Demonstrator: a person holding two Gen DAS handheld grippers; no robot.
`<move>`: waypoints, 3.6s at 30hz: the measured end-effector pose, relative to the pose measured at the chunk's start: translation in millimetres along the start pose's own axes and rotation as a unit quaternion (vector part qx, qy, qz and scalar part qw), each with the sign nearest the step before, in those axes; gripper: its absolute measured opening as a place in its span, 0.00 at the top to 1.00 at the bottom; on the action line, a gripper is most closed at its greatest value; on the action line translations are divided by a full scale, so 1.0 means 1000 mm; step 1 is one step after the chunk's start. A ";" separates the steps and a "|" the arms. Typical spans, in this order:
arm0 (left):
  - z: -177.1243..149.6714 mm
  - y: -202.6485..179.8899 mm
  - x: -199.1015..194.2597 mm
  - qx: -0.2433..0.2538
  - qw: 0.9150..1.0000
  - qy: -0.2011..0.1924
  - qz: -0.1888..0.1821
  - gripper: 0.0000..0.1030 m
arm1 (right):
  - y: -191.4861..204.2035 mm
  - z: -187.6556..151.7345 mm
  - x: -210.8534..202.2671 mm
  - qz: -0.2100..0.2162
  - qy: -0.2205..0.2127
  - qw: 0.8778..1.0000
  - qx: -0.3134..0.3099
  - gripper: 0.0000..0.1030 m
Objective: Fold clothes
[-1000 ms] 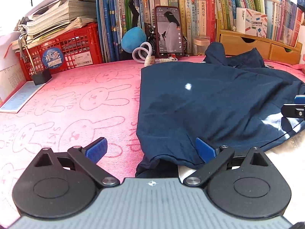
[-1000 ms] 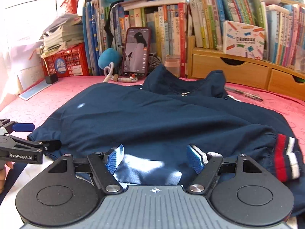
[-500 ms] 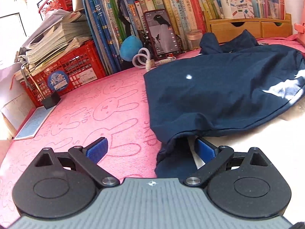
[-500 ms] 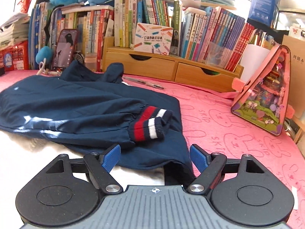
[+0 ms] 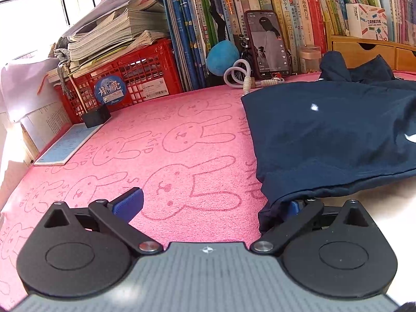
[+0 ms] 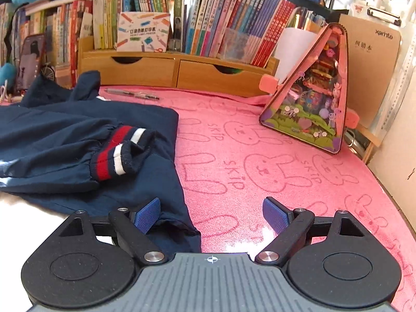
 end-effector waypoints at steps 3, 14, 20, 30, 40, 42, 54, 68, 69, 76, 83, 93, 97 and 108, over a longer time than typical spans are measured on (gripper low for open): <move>0.000 0.003 0.002 -0.009 1.000 0.005 -0.009 0.00 | 0.015 0.027 -0.016 0.037 -0.027 0.999 0.003 0.16; -0.004 0.018 0.012 -0.065 0.996 0.037 -0.055 0.00 | 0.269 0.091 0.085 0.333 0.049 0.941 -0.043 0.36; -0.008 0.030 0.015 -0.112 0.989 0.050 -0.082 0.00 | 0.378 0.088 0.138 0.303 0.058 0.945 -0.104 0.38; -0.008 0.030 0.015 -0.110 0.990 0.052 -0.073 0.00 | 0.391 0.097 0.134 0.373 0.037 0.922 -0.095 0.35; -0.007 0.029 0.016 -0.105 0.991 0.057 -0.056 0.00 | 0.210 0.065 0.070 0.274 0.013 0.959 -0.071 0.32; -0.007 0.029 0.017 -0.105 0.991 0.058 -0.051 0.00 | 0.164 0.057 0.068 0.236 0.017 0.971 -0.026 0.32; -0.007 0.028 0.016 -0.101 0.992 0.059 -0.046 0.00 | 0.041 0.026 0.058 0.112 -0.058 0.986 0.106 0.05; -0.007 0.026 0.015 -0.100 0.993 0.059 -0.035 0.00 | 0.076 0.065 0.073 0.151 -0.104 0.978 0.097 0.63; -0.007 0.026 0.014 -0.101 0.993 0.060 -0.034 0.00 | 0.075 0.068 0.060 0.159 -0.143 0.973 0.086 0.63; -0.007 0.025 0.015 -0.100 0.993 0.059 -0.034 0.00 | 0.037 0.059 0.085 0.164 -0.065 0.973 0.152 0.63; -0.008 0.025 0.014 -0.102 0.992 0.060 -0.034 0.00 | 0.042 0.036 0.103 0.151 -0.023 0.978 0.145 0.61; 0.001 0.035 -0.020 -0.055 0.997 0.027 -0.044 0.00 | 0.054 0.035 0.105 0.131 -0.021 0.987 0.095 0.56; 0.012 0.047 -0.037 -0.049 0.997 0.002 -0.057 0.00 | 0.054 0.035 0.105 0.132 -0.021 0.987 0.093 0.54; 0.058 -0.046 -0.014 -0.004 0.994 -0.031 -0.107 0.01 | 0.057 0.035 0.106 0.137 -0.018 0.987 0.085 0.49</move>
Point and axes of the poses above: each gripper's, at about its wrist camera, not at the fingertips, and x roughly the way its jaws point, y to its left, z to its top, the point moved 3 cm from there along x, roughly the way its jaws point, and after that the axes turned 12 degrees about z, right-handed, at the moved point
